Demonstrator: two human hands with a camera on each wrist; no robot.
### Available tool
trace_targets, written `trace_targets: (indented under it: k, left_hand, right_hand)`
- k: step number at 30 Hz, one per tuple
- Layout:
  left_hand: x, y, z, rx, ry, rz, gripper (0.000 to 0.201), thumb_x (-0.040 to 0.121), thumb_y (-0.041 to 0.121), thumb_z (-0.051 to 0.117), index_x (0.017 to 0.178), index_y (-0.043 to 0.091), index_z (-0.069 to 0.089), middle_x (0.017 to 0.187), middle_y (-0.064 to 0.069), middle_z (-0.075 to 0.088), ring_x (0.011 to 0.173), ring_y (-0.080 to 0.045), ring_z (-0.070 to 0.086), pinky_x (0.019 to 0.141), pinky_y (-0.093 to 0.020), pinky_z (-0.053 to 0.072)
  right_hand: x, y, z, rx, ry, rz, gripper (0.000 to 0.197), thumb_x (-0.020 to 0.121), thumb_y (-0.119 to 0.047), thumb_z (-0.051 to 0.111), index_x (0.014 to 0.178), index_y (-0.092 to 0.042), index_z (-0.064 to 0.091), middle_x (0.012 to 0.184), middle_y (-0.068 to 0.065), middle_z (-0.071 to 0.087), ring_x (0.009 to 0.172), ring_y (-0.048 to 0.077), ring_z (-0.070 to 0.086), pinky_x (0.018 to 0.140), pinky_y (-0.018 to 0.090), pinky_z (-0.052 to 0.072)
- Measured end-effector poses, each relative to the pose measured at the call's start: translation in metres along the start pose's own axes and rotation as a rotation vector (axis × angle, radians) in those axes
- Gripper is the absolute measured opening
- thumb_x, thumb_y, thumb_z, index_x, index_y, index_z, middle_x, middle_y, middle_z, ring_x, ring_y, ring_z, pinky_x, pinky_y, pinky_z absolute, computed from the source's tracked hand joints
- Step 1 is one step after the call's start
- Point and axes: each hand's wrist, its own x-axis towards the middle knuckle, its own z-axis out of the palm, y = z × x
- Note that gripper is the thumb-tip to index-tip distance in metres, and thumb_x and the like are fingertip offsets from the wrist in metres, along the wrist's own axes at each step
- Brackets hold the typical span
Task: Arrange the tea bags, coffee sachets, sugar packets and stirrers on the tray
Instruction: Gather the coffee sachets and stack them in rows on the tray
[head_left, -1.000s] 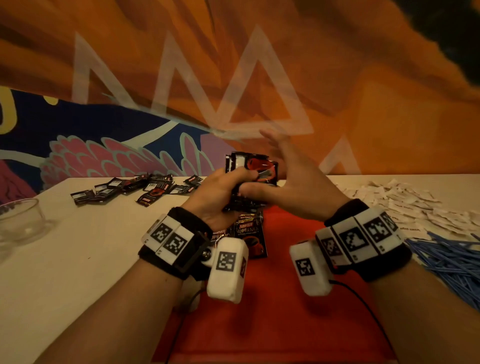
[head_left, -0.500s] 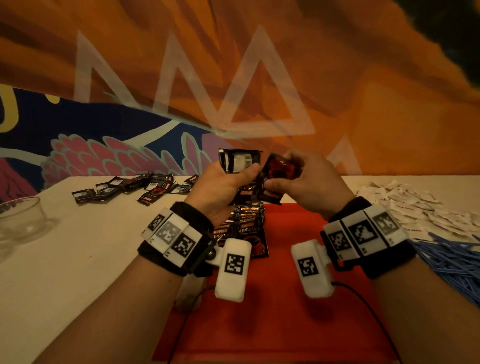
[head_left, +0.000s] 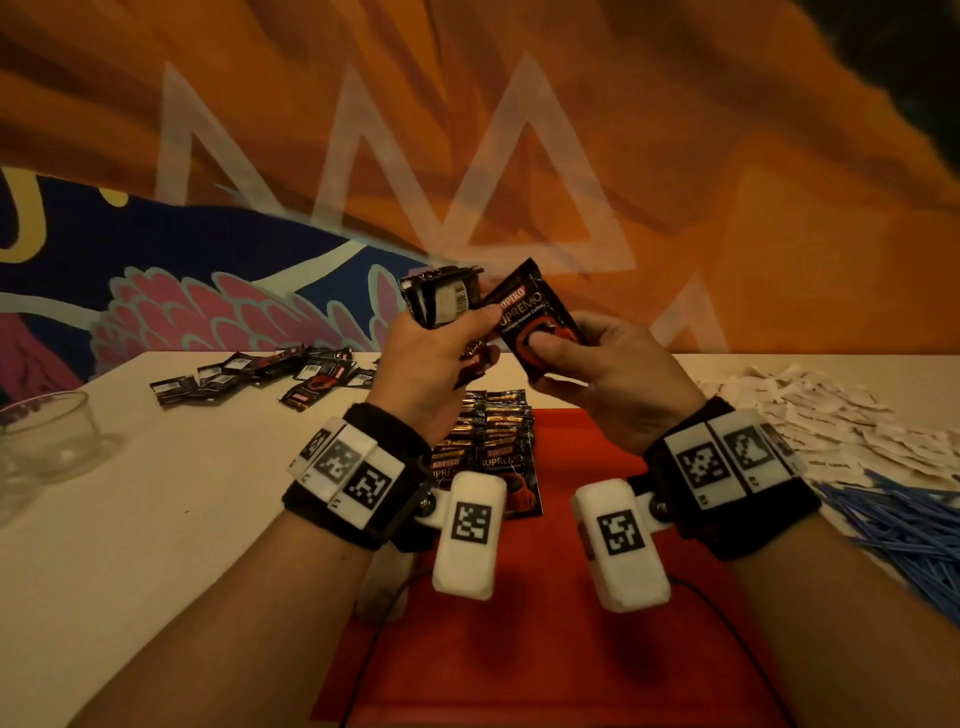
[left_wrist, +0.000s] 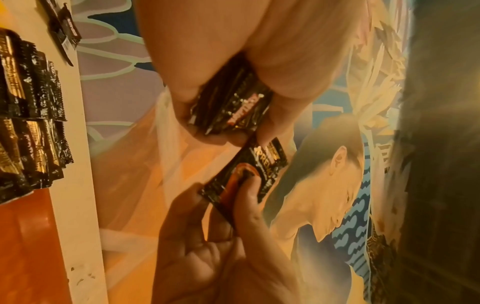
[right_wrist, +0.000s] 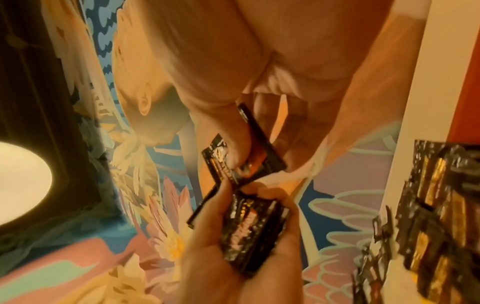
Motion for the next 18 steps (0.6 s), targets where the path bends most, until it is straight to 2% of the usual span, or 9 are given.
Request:
trace_targets:
  k: [3, 5, 6, 8, 9, 12, 14, 16, 18]
  left_hand:
    - [-0.001, 0.0, 0.002, 0.002, -0.026, -0.016, 0.019, 0.093, 0.009, 0.065, 0.111, 0.009, 0.066, 0.097, -0.005, 0.07, 0.085, -0.018, 0.064, 0.066, -0.028, 0.048]
    - [0.0, 0.0, 0.002, 0.001, -0.009, -0.029, 0.025, 0.092, 0.014, 0.066, 0.116, 0.007, 0.065, 0.096, -0.004, 0.069, 0.085, -0.018, 0.064, 0.064, -0.028, 0.047]
    - [0.001, 0.0, 0.001, 0.003, 0.01, -0.038, 0.023, 0.092, 0.014, 0.066, 0.114, 0.008, 0.065, 0.095, -0.003, 0.069, 0.085, -0.018, 0.063, 0.062, -0.027, 0.047]
    - [0.0, -0.001, 0.001, 0.032, 0.035, -0.06, 0.012, 0.092, 0.01, 0.065, 0.103, 0.011, 0.068, 0.088, -0.002, 0.069, 0.082, -0.018, 0.062, 0.061, -0.028, 0.046]
    - [-0.001, -0.001, 0.002, 0.061, 0.039, -0.064, 0.008, 0.092, 0.007, 0.064, 0.096, 0.013, 0.068, 0.084, -0.001, 0.068, 0.081, -0.019, 0.061, 0.062, -0.029, 0.046]
    - [-0.001, -0.002, 0.001, 0.164, 0.03, -0.012, 0.023, 0.091, -0.001, 0.06, 0.075, 0.015, 0.064, 0.069, 0.002, 0.064, 0.075, -0.02, 0.061, 0.07, -0.039, 0.05]
    - [0.0, 0.0, -0.003, 0.193, 0.01, 0.005, 0.023, 0.091, -0.003, 0.06, 0.076, 0.014, 0.065, 0.066, 0.004, 0.065, 0.073, -0.017, 0.065, 0.075, -0.04, 0.053]
    - [0.001, 0.005, -0.008, 0.134, -0.023, -0.05, 0.015, 0.092, -0.001, 0.06, 0.085, 0.011, 0.067, 0.073, 0.001, 0.068, 0.075, -0.018, 0.068, 0.074, -0.038, 0.056]
    - [0.001, 0.011, -0.012, 0.048, -0.071, -0.169, 0.008, 0.091, 0.003, 0.062, 0.095, 0.007, 0.067, 0.083, -0.006, 0.07, 0.08, -0.023, 0.07, 0.071, -0.036, 0.059]
  right_hand:
    - [0.0, 0.003, -0.001, -0.199, 0.041, -0.096, 0.015, 0.083, 0.002, 0.07, 0.09, -0.011, 0.068, 0.086, 0.005, 0.072, 0.074, 0.014, 0.07, 0.069, 0.026, 0.059]
    - [0.0, 0.004, -0.002, -0.364, 0.065, -0.174, 0.019, 0.081, 0.0, 0.075, 0.084, -0.018, 0.07, 0.08, -0.002, 0.074, 0.072, 0.012, 0.07, 0.069, 0.027, 0.059]
    - [0.001, 0.005, -0.002, -0.438, 0.08, -0.206, 0.021, 0.08, -0.002, 0.077, 0.081, -0.022, 0.071, 0.076, -0.007, 0.073, 0.071, 0.007, 0.069, 0.068, 0.024, 0.058]
    - [0.002, 0.006, -0.003, -0.564, 0.097, -0.255, 0.022, 0.078, -0.007, 0.08, 0.079, -0.028, 0.071, 0.069, -0.017, 0.07, 0.067, -0.005, 0.065, 0.064, 0.011, 0.05]
    - [0.002, 0.008, -0.003, -0.633, 0.106, -0.266, 0.02, 0.077, -0.011, 0.081, 0.08, -0.029, 0.073, 0.072, -0.019, 0.069, 0.071, -0.008, 0.064, 0.065, 0.007, 0.046]
    - [0.003, 0.011, -0.004, -0.831, 0.132, -0.27, 0.018, 0.073, -0.026, 0.085, 0.086, -0.033, 0.074, 0.087, -0.019, 0.068, 0.081, 0.0, 0.059, 0.069, 0.019, 0.044]
    - [0.003, 0.009, -0.003, -0.753, 0.092, -0.257, 0.015, 0.077, -0.023, 0.083, 0.083, -0.032, 0.073, 0.086, -0.016, 0.07, 0.075, 0.005, 0.06, 0.069, 0.023, 0.047]
    - [0.001, 0.005, -0.002, -0.598, 0.049, -0.236, 0.009, 0.08, -0.014, 0.079, 0.082, -0.021, 0.075, 0.082, -0.008, 0.073, 0.072, 0.003, 0.065, 0.067, 0.017, 0.051]
    - [0.001, 0.005, -0.002, -0.574, 0.028, -0.226, 0.007, 0.082, -0.009, 0.077, 0.079, -0.015, 0.074, 0.073, -0.009, 0.071, 0.063, -0.004, 0.062, 0.058, 0.01, 0.047]
